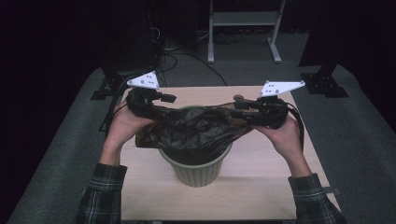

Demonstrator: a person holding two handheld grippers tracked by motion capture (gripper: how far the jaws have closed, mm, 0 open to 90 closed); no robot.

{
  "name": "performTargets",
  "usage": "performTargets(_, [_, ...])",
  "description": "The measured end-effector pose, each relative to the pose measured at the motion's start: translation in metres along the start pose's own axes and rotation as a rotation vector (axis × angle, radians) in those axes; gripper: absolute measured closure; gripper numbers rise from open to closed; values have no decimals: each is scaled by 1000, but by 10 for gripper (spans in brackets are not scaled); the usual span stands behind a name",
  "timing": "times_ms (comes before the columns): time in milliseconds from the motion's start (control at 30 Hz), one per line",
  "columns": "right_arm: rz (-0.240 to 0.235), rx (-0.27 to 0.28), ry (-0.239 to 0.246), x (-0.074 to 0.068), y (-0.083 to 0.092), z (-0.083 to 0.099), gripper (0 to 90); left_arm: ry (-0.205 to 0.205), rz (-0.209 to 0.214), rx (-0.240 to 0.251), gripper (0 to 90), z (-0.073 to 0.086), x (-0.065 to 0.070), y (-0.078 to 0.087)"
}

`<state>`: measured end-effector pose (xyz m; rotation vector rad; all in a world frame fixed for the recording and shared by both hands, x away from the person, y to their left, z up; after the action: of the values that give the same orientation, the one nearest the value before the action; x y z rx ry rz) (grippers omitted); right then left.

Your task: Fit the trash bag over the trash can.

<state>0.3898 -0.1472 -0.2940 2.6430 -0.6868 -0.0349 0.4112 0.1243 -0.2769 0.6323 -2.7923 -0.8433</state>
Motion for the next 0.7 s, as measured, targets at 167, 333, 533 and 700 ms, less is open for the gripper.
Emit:
performTargets(167, [7, 12, 7, 1, 3, -4, 606, 8, -3, -37, 819, 2, 0, 1])
performTargets(333, [39, 21, 34, 4, 2, -11, 554, 11, -1, -44, 898, 2, 2, 2])
performTargets(533, [39, -8, 47, 13, -11, -16, 530, 12, 6, -35, 898, 0, 2, 4])
performTargets(700, [29, -49, 38, 15, -24, -11, 660, 17, 8, -29, 898, 0, 1, 4])
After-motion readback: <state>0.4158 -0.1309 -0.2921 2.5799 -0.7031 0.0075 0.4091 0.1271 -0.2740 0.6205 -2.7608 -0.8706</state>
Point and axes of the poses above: each handheld gripper's, and its own axes: y roughly backward along the jaws, z roughly out of its underside, x roughly to its right, the point moved 6 cm from there along -y, roughly forward along the jaws, and after that the axes turned 7 degrees about y, right-handed, at the moved point
